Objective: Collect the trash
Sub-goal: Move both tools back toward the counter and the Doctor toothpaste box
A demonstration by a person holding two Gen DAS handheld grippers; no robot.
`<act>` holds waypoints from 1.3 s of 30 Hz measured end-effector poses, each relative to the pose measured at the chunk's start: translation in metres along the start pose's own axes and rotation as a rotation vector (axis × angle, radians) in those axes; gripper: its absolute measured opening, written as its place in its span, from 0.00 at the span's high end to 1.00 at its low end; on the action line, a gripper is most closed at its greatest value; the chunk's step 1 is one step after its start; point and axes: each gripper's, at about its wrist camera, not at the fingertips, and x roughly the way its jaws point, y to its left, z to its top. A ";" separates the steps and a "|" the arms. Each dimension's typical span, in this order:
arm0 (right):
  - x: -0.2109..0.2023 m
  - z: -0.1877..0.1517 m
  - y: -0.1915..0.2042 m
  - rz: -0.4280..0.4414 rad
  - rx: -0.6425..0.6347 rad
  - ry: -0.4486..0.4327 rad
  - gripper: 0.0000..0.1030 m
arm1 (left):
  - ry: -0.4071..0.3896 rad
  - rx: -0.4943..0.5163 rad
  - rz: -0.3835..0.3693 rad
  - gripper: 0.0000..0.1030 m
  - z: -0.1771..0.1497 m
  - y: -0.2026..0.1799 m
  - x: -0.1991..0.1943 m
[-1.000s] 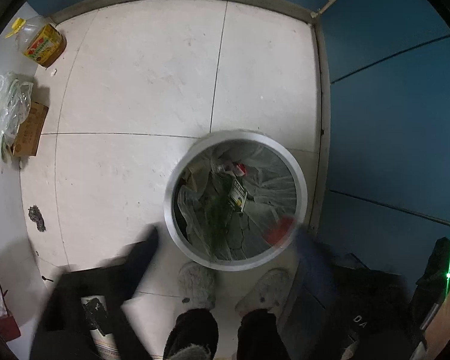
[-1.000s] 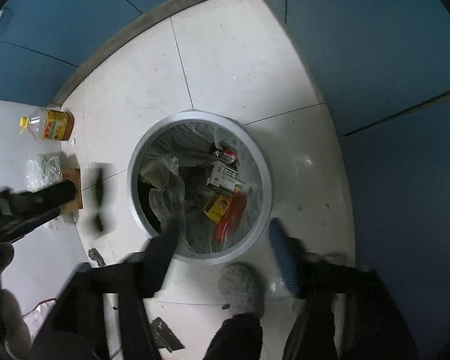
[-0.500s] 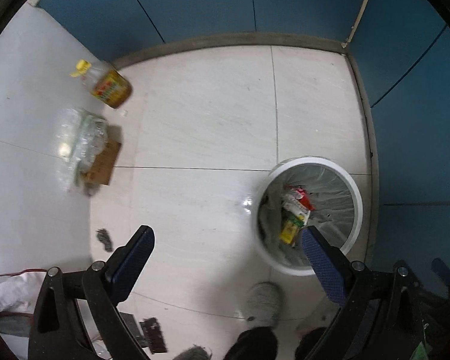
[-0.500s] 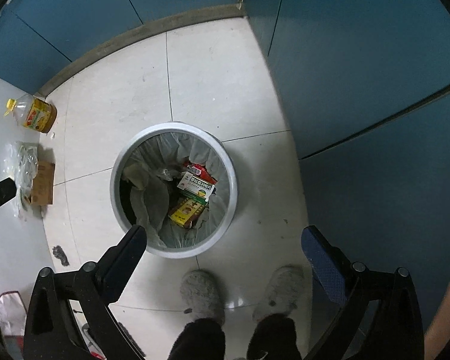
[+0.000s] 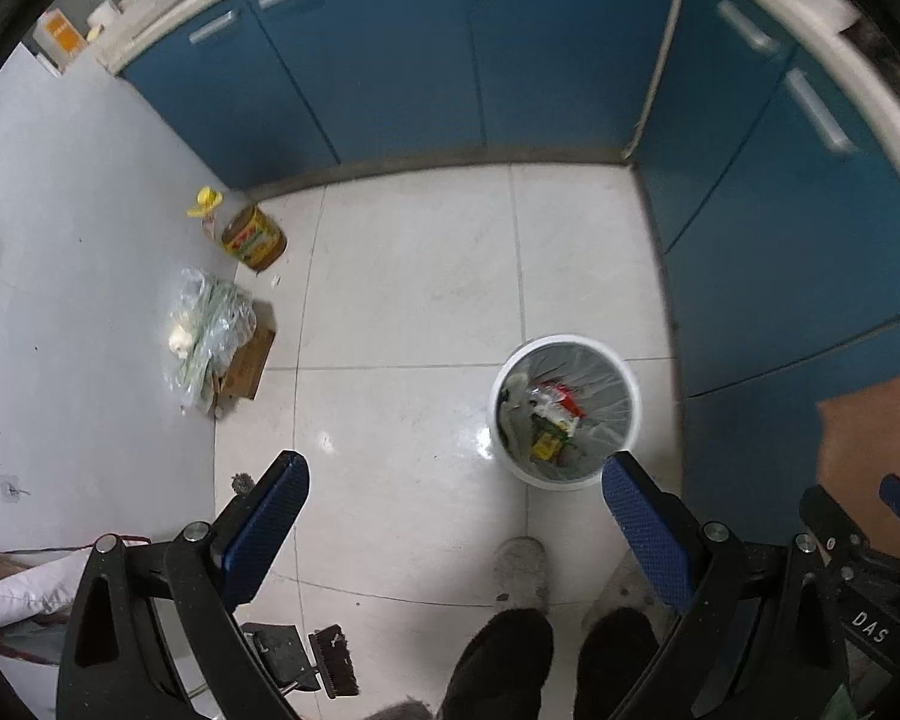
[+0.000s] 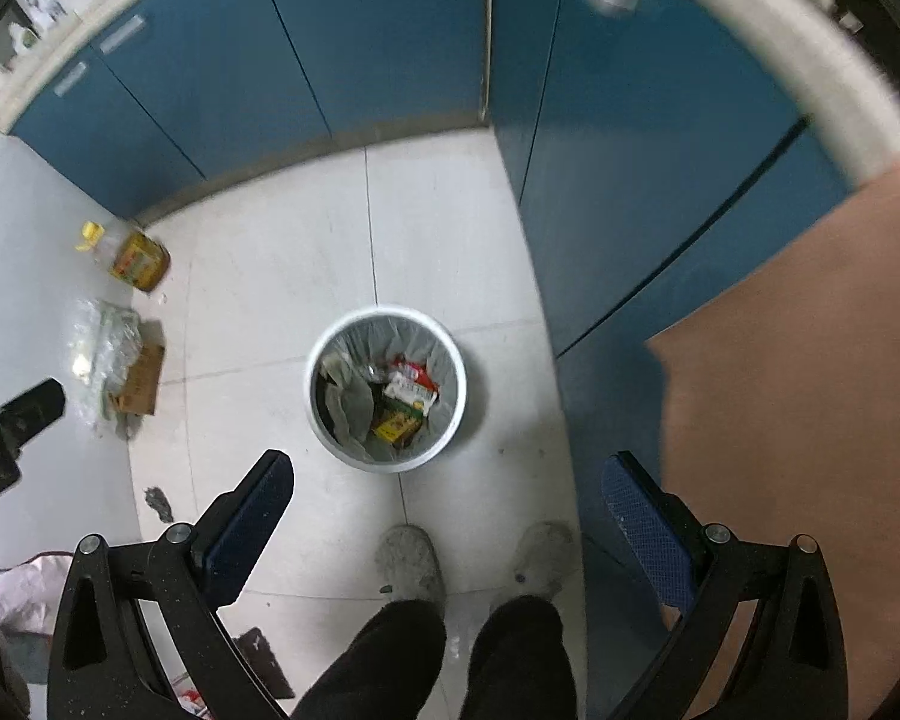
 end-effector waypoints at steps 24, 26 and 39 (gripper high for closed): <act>-0.278 -0.022 -0.143 0.155 0.308 -0.239 0.00 | -0.375 0.182 -0.083 0.03 0.021 -0.100 -0.254; -0.286 -0.030 -0.180 0.129 0.383 -0.254 0.00 | -0.391 0.222 -0.136 0.03 0.030 -0.138 -0.264; -0.249 -0.096 -0.498 -0.122 0.895 -0.185 0.00 | -0.400 0.979 -0.116 0.03 0.008 -0.508 -0.246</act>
